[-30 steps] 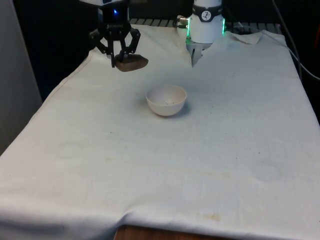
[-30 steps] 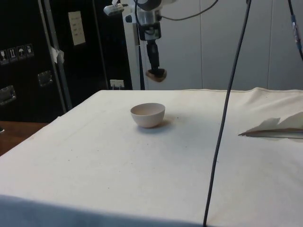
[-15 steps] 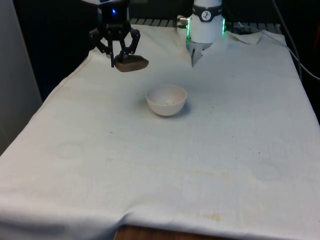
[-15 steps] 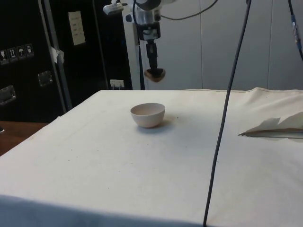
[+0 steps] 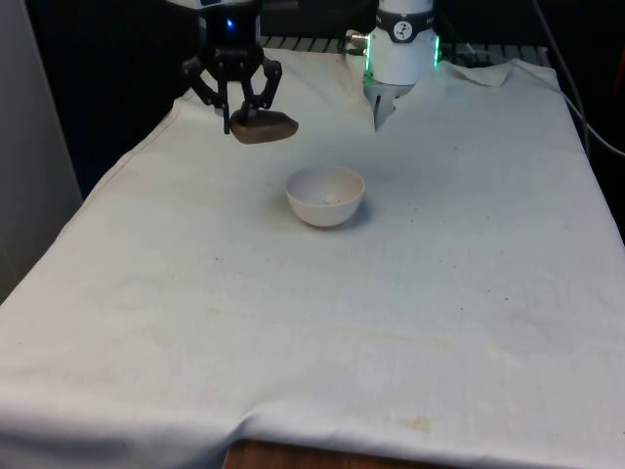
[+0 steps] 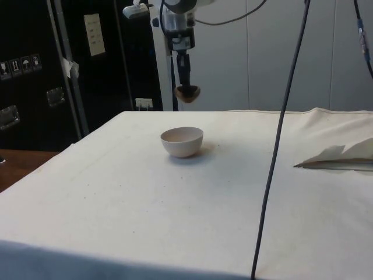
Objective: Pour the coffee beans from the cup into the bowl.
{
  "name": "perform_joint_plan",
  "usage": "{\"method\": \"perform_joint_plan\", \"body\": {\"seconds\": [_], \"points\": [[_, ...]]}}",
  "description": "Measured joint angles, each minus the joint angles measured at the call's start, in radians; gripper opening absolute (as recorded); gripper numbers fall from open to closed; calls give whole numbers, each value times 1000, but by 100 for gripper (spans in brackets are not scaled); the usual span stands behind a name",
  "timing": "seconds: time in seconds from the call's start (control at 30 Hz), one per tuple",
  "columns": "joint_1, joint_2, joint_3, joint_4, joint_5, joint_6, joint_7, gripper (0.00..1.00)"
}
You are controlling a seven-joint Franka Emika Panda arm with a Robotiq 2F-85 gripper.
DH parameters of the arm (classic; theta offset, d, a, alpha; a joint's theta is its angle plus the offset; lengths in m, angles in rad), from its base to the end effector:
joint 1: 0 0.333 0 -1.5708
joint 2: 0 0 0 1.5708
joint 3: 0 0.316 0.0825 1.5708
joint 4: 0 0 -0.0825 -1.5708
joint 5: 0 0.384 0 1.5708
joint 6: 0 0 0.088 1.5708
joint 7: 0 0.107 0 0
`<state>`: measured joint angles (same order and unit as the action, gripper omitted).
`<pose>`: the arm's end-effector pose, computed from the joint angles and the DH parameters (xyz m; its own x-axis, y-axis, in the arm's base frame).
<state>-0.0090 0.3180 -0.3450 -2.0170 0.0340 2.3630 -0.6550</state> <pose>0.5681 -0.2021 0.3074 0.9567 0.2910 -0.0115 0.2908 -0.9523 0.0931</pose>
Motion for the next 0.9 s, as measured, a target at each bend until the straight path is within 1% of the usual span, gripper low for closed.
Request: {"method": "perform_joint_plan", "body": {"seconds": [0.13,0.27,0.57,0.63,0.9], "points": [[2,0,0,0,0,2,15,4],[5,0,1,-2,-2,13,41,4],[6,2,1,-9,-11,40,88,4],[6,2,0,-17,-19,59,107,4],[6,2,-2,-40,-32,109,143,4]]}}
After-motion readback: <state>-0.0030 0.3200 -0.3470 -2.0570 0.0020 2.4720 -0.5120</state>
